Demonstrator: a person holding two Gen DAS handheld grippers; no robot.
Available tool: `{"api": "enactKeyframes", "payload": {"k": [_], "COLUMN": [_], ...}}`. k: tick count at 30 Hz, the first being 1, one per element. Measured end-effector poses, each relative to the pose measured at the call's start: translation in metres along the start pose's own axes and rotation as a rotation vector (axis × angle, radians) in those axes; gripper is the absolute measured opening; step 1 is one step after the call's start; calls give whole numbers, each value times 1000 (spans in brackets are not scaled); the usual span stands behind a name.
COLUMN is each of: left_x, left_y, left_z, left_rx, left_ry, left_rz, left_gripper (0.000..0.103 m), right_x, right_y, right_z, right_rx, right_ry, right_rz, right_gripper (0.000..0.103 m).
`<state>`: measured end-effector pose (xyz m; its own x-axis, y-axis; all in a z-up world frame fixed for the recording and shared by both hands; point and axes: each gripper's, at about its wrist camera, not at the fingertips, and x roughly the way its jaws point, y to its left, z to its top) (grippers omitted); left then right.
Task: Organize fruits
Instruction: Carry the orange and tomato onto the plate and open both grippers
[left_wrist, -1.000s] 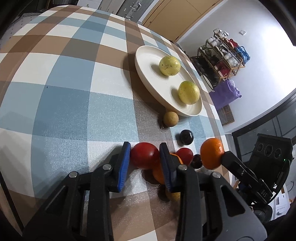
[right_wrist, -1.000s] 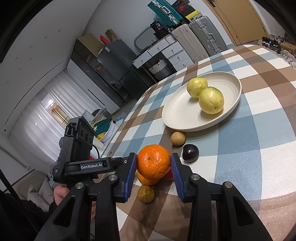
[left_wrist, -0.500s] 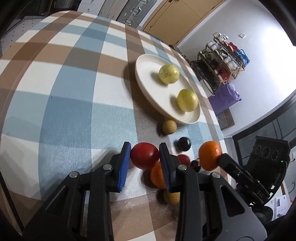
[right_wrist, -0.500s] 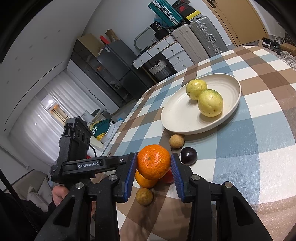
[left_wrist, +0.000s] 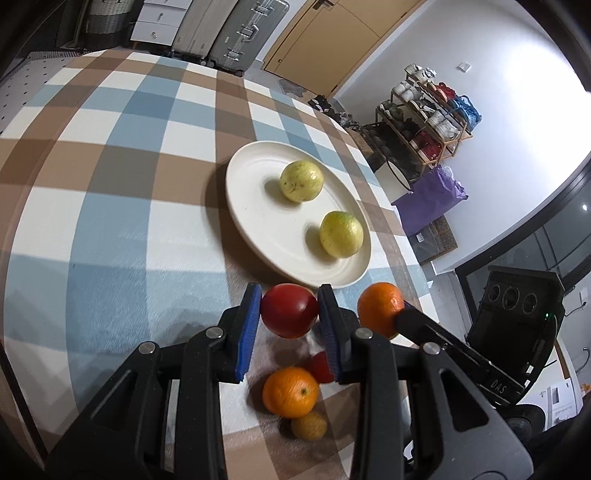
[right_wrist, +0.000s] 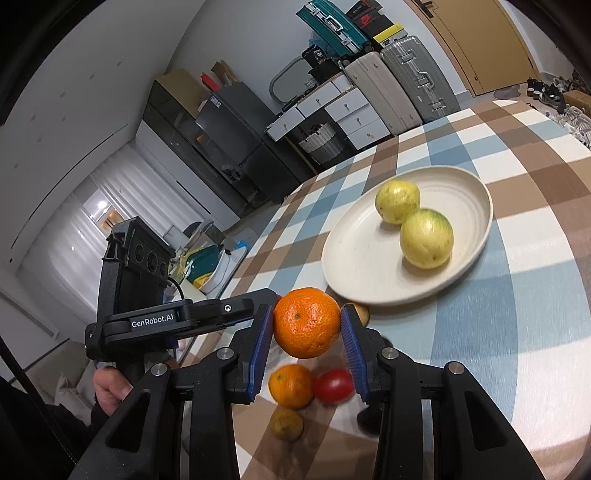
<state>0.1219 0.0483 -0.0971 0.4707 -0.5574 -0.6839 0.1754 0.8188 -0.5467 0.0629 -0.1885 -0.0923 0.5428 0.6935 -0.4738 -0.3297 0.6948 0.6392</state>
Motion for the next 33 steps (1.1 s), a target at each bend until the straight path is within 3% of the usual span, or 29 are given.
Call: {"api": "enactKeyframes", "payload": {"k": [18,33], "left_x": [42,97], "left_y": [-32,-21], "left_z": [70,94], "left_rx": [68,60], "left_ry": [25,100], "left_rz": [-27,-18], "left_gripper": [28,28], "right_x": [12,47], "right_y": [-24,-56], "right_z": [72,88], "right_rx": [8,57], "right_ry": [-45,22], "right_rz": [-38,-97], "right_gripper": [38,38]}}
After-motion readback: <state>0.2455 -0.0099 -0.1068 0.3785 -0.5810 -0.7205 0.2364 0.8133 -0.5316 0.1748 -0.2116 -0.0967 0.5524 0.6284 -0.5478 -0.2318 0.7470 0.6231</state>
